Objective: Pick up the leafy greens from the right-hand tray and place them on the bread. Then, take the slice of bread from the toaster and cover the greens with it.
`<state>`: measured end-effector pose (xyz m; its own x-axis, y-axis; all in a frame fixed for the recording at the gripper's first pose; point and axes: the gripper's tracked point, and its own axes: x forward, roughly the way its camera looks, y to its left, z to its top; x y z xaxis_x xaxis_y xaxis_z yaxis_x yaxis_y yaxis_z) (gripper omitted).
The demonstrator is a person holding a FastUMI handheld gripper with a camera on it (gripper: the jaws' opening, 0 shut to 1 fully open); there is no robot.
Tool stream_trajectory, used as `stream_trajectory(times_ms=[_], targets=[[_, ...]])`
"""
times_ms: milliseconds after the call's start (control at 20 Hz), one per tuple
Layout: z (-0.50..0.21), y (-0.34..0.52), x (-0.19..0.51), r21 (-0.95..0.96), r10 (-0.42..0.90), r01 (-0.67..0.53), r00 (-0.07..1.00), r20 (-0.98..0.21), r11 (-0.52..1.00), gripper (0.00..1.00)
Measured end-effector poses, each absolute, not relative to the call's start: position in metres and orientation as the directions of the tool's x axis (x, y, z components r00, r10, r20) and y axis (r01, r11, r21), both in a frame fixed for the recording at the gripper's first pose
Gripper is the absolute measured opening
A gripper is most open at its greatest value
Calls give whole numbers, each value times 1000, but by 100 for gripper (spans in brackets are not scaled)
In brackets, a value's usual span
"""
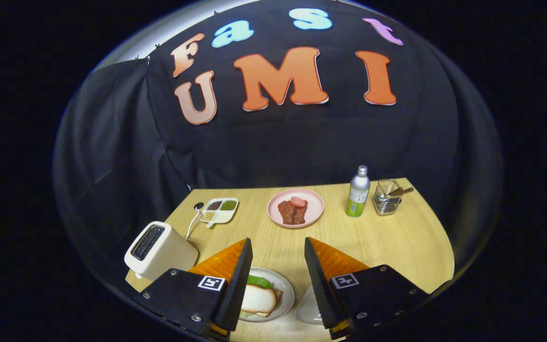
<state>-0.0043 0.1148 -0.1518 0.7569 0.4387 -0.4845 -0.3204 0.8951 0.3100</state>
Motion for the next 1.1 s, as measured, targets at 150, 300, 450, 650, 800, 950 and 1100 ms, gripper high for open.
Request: stream_trajectory(times_ms=[150, 300, 450, 650, 800, 950, 1100], targets=[[-94, 102, 10, 288, 418, -324, 825, -380, 901, 66], [-51, 91, 23, 236, 382, -324, 885, -267, 916, 68], [-20, 77, 22, 189, 325, -293, 931, -168, 937, 86], [1, 71, 17, 172, 312, -294, 945, -94, 940, 97], [20, 64, 22, 169, 279, -272, 960, -24, 948, 97], [23, 51, 21, 127, 221, -218, 975, -4, 968, 97], [36, 49, 21, 85, 204, -208, 977, 53, 974, 97]])
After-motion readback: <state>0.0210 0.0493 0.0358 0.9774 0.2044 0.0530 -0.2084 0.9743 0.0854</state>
